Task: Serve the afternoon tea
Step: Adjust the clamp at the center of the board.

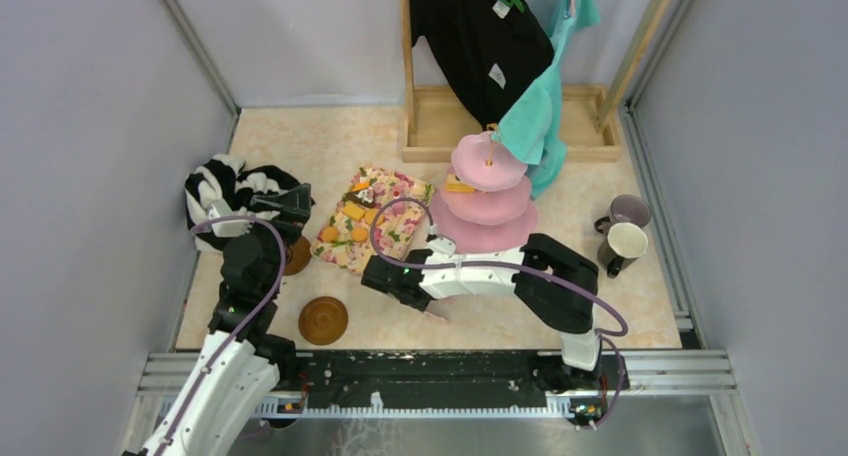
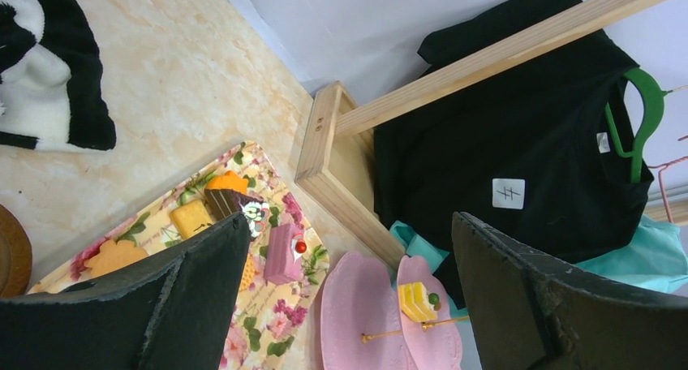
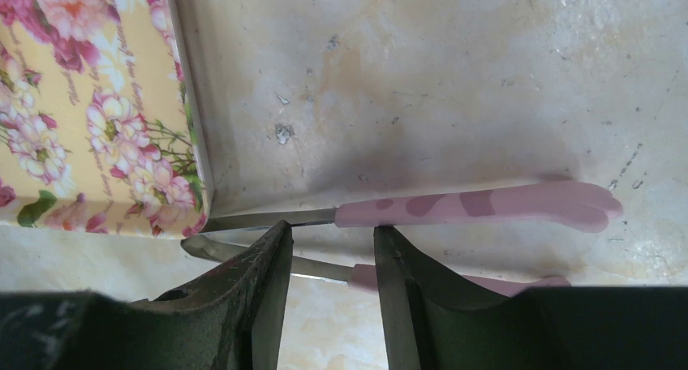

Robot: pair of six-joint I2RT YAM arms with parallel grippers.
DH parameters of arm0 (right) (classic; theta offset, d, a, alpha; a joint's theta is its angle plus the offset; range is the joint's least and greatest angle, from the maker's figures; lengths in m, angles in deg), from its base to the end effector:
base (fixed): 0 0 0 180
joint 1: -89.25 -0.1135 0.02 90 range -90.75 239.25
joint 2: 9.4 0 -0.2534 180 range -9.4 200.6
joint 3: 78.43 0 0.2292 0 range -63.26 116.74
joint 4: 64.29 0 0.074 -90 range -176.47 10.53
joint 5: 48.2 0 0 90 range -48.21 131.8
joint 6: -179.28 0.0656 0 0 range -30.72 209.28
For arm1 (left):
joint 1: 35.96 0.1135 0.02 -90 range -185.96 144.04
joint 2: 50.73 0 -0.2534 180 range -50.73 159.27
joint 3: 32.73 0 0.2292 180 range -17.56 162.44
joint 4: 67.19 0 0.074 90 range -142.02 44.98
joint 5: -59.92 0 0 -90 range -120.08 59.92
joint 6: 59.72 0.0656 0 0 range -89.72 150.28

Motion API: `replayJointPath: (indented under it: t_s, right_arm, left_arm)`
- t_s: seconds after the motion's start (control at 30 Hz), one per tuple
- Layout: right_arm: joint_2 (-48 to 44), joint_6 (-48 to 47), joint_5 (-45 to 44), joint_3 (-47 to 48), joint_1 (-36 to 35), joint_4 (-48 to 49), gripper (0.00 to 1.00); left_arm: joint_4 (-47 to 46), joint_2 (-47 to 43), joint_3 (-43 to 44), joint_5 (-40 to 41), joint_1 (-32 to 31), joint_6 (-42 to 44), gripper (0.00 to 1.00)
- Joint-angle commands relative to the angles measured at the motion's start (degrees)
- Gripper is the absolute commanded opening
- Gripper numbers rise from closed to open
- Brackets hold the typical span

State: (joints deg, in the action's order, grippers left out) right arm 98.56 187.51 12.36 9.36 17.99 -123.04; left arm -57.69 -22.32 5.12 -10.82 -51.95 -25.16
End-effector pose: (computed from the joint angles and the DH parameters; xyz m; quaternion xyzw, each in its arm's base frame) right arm 0.1393 0.3102 0.1468 0.2483 0.9304 0.0698 0.2604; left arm 0.1589 -0.0230 0.2715 -0.3467 0.6167 -0.3107 0.6348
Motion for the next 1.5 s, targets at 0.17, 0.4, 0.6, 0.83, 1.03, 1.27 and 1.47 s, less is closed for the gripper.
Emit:
replayJointPath:
  t_s: [0.17, 0.4, 0.6, 0.83, 1.03, 1.27, 1.47]
  right_arm:
    - [-1.39, -0.03, -2.09, -0.67, 1.64, 1.28, 0.42]
    - [-1.48, -1.18, -3.08, -0.81, 2.34, 1.3, 0.41]
    - [-2.04, -2.8, -5.08, -1.05, 2.78, 0.33, 0.41]
    - [-2.05, -6.14, -4.55, -1.96, 3.78, 1.66, 0.41]
    - [-1.7, -12.43, -3.45, -2.63, 4.26, 3.82, 0.23]
    - [-2.43, -19.24, -3.49, -4.26, 4.29, 4.32, 0.2]
    - [-4.89, -24.35, -0.96, -9.72, 4.27, 7.59, 0.18]
  left_arm:
    - [-3.76, 1.3, -0.31, -1.05, -0.18, 0.84, 0.99]
    - [-4.73, 2.11, -0.31, -0.86, -0.14, 0.78, 0.99]
    - [-6.14, 3.37, -0.55, -1.18, -0.18, 0.56, 0.99]
    - [-7.58, 4.99, -0.99, -1.82, -0.17, -0.01, 0.99]
    - [-8.13, 5.7, -1.06, -1.8, -0.14, 0.06, 0.99]
    - [-8.13, 5.37, -1.01, -1.49, -0.18, 0.46, 0.99]
    - [-7.84, 4.87, -0.64, -1.21, -0.18, 0.68, 0.99]
